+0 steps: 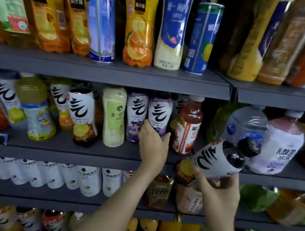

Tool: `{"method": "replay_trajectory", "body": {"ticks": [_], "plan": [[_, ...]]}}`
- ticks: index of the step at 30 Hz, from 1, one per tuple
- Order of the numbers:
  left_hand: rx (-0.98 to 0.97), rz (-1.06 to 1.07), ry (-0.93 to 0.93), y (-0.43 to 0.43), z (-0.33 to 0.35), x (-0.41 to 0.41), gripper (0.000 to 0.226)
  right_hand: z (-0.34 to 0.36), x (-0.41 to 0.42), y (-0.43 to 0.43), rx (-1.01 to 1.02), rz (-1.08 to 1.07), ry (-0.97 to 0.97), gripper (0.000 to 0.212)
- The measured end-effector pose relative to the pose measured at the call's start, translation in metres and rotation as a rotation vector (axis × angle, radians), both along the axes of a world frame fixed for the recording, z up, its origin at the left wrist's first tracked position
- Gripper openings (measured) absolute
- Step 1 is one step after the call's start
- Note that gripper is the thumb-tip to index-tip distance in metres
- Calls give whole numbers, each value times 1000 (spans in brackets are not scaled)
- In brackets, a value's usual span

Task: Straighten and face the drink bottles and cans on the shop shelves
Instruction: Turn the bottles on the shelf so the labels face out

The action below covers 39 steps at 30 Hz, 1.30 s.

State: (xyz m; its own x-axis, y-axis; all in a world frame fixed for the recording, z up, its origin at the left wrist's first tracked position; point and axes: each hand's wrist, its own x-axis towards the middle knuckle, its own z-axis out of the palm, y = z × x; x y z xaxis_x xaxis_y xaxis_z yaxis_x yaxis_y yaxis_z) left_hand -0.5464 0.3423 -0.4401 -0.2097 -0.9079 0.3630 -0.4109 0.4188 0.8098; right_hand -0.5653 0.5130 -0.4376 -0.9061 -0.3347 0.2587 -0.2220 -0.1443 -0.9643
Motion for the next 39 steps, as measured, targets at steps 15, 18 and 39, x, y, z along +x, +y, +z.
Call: {"method": "replay_trajectory", "body": {"ticks": [15,18,39], "plan": [[-92,-35,176,22,-18,132,60,13,-16,-93,189,273,241,58],[-41,-67,169,17,-15,154,62,14,-20,-121,258,285,305,58],[102,-172,221,6,-4,173,61,1,34,-150,339,45,245,70]]}}
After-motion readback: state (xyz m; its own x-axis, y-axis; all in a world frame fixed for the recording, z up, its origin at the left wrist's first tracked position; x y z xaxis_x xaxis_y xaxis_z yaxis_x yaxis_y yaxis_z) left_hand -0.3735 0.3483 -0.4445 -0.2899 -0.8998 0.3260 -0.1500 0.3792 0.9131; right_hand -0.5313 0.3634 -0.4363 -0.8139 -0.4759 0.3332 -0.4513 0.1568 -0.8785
